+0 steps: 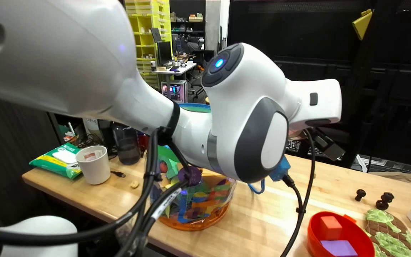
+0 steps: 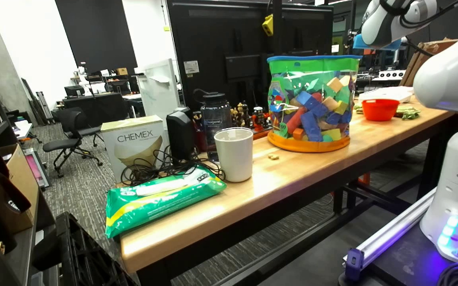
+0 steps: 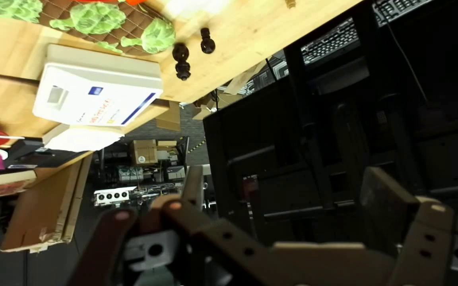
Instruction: Take the orange block out of the bag and put it into the bowl
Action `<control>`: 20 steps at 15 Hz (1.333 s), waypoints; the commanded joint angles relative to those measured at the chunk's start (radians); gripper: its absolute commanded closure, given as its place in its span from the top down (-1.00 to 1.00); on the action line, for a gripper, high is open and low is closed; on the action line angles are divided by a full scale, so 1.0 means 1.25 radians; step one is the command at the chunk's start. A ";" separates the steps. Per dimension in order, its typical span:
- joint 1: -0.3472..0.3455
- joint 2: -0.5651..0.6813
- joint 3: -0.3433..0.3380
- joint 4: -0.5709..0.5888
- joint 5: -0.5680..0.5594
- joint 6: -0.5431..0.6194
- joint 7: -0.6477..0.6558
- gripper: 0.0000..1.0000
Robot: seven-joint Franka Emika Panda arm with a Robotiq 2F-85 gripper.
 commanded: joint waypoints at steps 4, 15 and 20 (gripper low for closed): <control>0.109 -0.132 -0.005 -0.101 -0.010 0.026 -0.027 1.00; 0.127 -0.331 0.186 -0.150 -0.015 0.033 0.136 1.00; 0.306 -0.306 0.167 -0.123 -0.072 -0.096 0.126 1.00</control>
